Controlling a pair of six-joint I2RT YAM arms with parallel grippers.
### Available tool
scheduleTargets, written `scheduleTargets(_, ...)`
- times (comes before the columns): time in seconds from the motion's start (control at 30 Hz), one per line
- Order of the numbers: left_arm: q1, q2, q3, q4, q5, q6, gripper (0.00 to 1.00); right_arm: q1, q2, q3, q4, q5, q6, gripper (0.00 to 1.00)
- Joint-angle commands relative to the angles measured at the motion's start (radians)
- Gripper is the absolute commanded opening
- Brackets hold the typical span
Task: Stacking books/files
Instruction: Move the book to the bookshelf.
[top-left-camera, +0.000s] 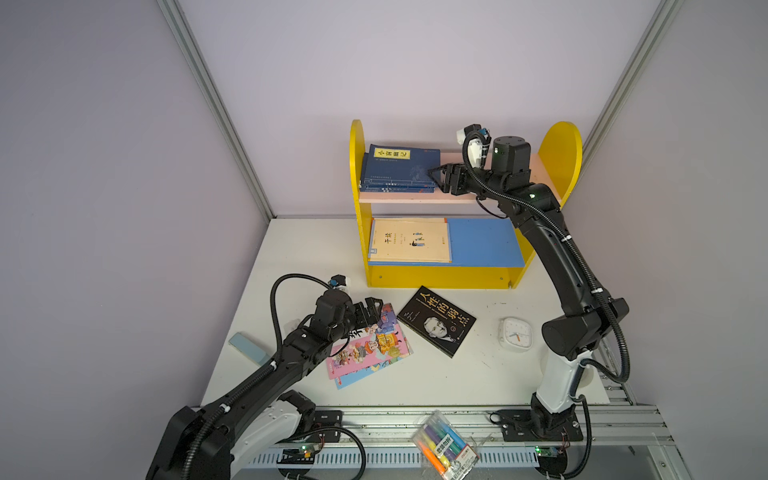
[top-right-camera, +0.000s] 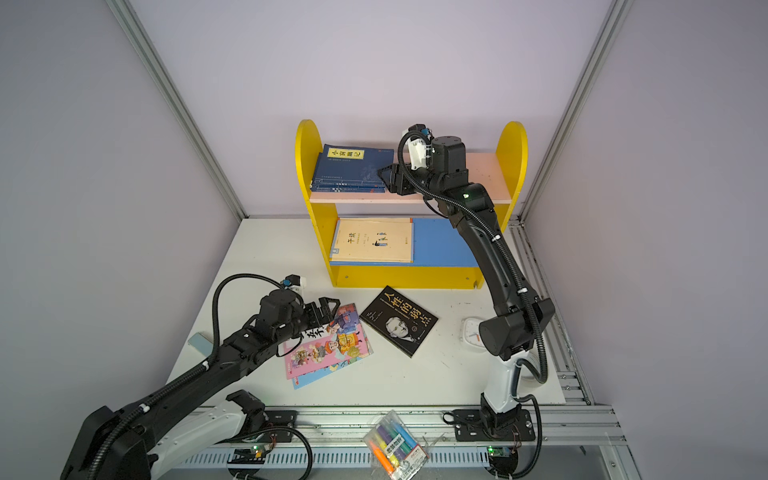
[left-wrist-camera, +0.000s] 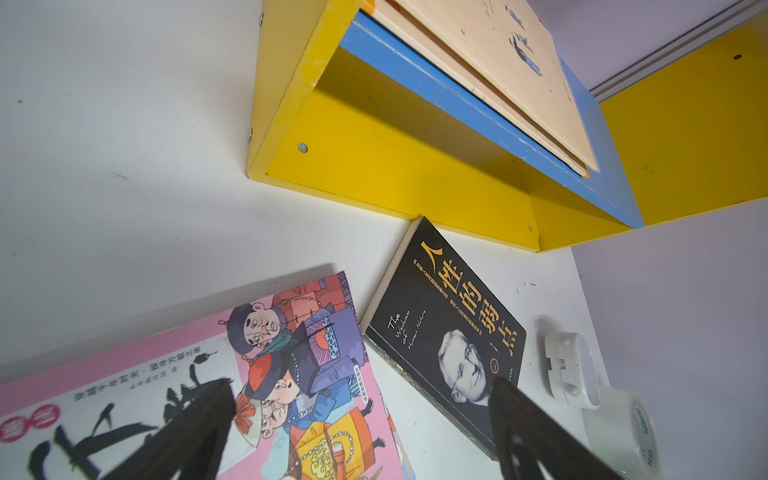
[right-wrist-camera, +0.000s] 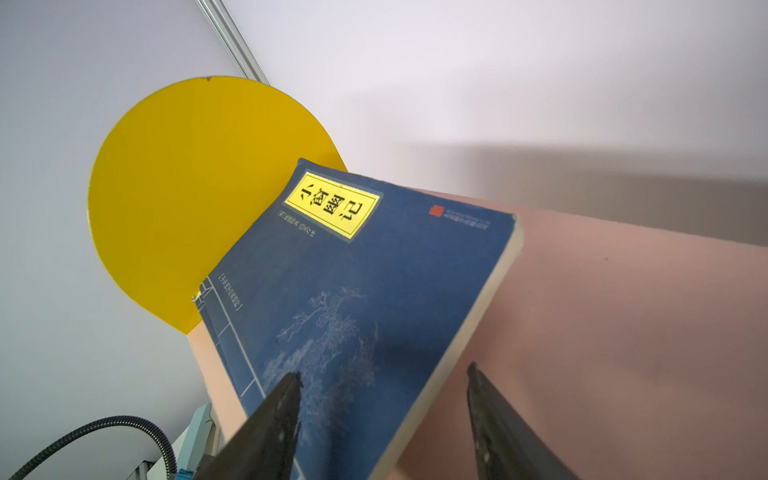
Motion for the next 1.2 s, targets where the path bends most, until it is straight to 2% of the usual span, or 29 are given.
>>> scheduleTargets(0.0,0.002,0.001,0.002,0.029,0.011,0.0,0.98,0.01,0.011,0.012,0.029,0.051,-0.027,0.64)
scheduleTargets(0.27,0.002,0.001,-0.004,0.03,0.012,-0.002,0.98,0.035,0.03,0.043,0.004,0.074,-0.087,0.63)
scheduleTargets(0.9,0.004,-0.008,-0.021,0.041,0.011,-0.004,0.98,0.055,0.09,0.139,-0.072,0.02,-0.155,0.62)
scheduleTargets(1.17,0.006,-0.014,-0.025,0.039,0.012,-0.005,0.98,0.055,0.077,0.14,-0.068,0.045,-0.153,0.73)
